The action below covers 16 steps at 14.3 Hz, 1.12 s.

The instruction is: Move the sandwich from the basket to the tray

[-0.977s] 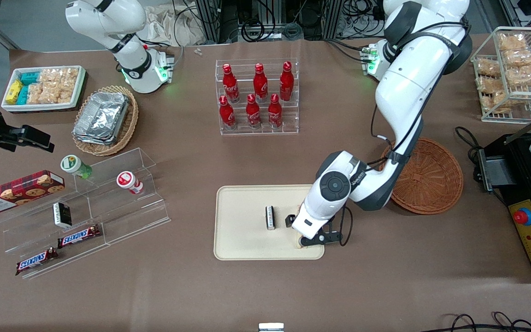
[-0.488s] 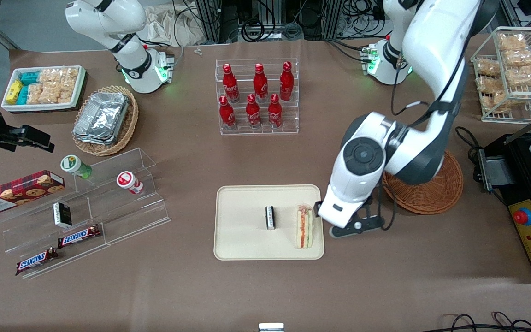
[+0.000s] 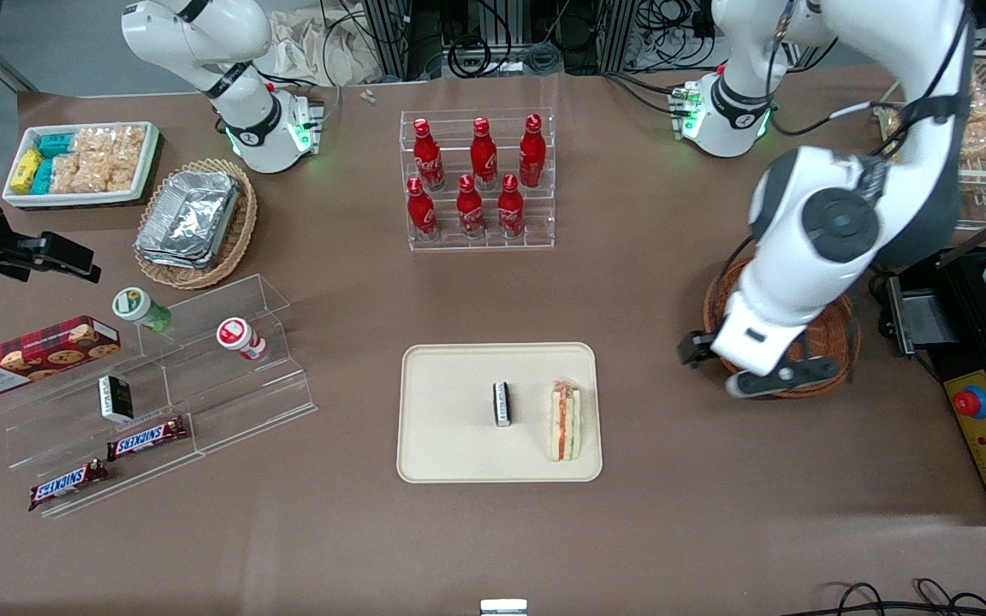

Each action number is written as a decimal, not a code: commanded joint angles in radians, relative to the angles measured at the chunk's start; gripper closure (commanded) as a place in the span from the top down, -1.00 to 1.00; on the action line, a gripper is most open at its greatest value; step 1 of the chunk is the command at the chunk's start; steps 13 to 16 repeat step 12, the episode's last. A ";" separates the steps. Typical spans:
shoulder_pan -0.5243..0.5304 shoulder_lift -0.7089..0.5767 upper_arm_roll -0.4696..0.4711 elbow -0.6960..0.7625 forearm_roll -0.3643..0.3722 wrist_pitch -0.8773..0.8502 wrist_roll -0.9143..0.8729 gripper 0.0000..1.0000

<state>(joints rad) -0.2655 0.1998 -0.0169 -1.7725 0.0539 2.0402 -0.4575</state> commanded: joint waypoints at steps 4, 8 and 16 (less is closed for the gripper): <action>-0.008 -0.040 0.167 0.106 -0.028 -0.207 0.179 1.00; -0.008 -0.007 0.262 0.143 -0.107 -0.238 0.286 1.00; -0.008 -0.005 0.265 0.154 -0.100 -0.238 0.293 1.00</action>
